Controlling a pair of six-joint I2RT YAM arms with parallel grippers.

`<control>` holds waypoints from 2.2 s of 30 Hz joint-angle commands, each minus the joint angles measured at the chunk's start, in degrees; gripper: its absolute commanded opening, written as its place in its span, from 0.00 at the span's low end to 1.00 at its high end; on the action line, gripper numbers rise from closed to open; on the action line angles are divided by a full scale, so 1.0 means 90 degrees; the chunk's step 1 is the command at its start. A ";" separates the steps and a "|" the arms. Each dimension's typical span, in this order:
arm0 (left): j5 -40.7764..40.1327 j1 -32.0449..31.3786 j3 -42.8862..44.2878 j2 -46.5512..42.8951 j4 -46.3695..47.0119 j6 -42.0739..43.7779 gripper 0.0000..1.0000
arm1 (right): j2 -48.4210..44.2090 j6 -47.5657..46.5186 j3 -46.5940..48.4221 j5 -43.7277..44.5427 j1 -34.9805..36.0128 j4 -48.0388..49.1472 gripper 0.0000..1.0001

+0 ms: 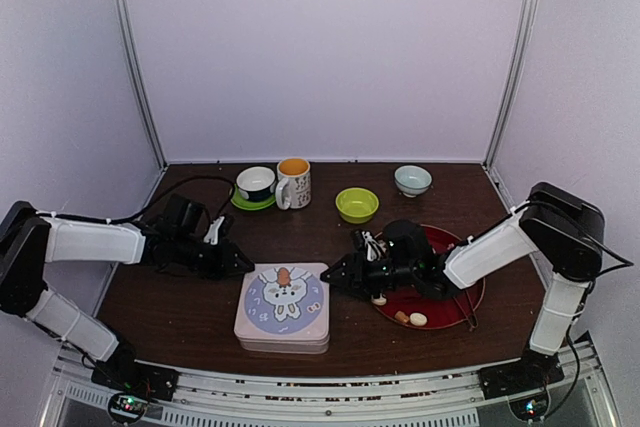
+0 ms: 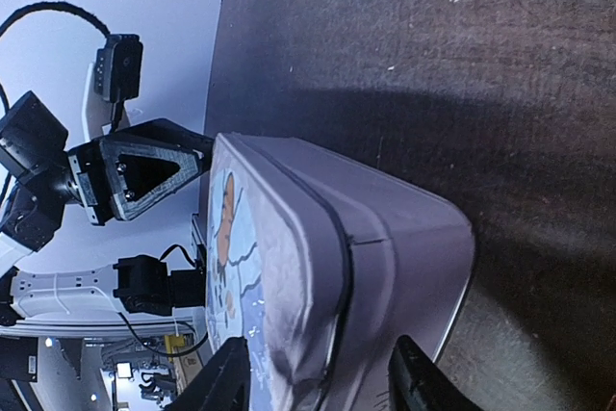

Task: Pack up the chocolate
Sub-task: Press the box lid onto the packing box.

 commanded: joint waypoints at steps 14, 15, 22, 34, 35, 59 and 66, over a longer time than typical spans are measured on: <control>-0.0173 -0.0035 0.0127 0.0689 -0.0297 0.0369 0.30 | 0.0646 0.0521 -0.0345 0.0121 -0.0086 0.0820 0.21; -0.0175 -0.0038 0.0130 0.0702 -0.0288 0.0373 0.30 | 0.0657 0.0529 -0.0385 0.0126 -0.0091 0.0852 0.19; -0.0192 -0.0092 0.0113 0.0798 -0.0227 0.0347 0.31 | 0.0746 0.0443 -0.0525 0.0105 -0.0002 0.0850 0.15; -0.0572 -0.0128 0.0356 0.0357 -0.0745 0.0477 0.40 | -0.0474 -0.0491 -0.0441 0.0565 0.0013 -0.0323 0.37; -0.0598 -0.0124 0.0406 0.0254 -0.0830 0.0488 0.41 | -0.0654 -0.0624 -0.0427 0.0623 0.0011 -0.0511 0.38; 0.0685 -0.0623 -0.0753 -0.1903 -0.1562 0.0024 0.49 | -0.1263 -0.0749 -0.1134 -0.0466 0.1279 -0.0577 0.52; 0.0550 -0.0779 -0.1103 -0.1870 -0.1183 -0.0334 0.47 | -0.0823 -0.0645 -0.0984 -0.0367 0.1311 -0.0331 0.47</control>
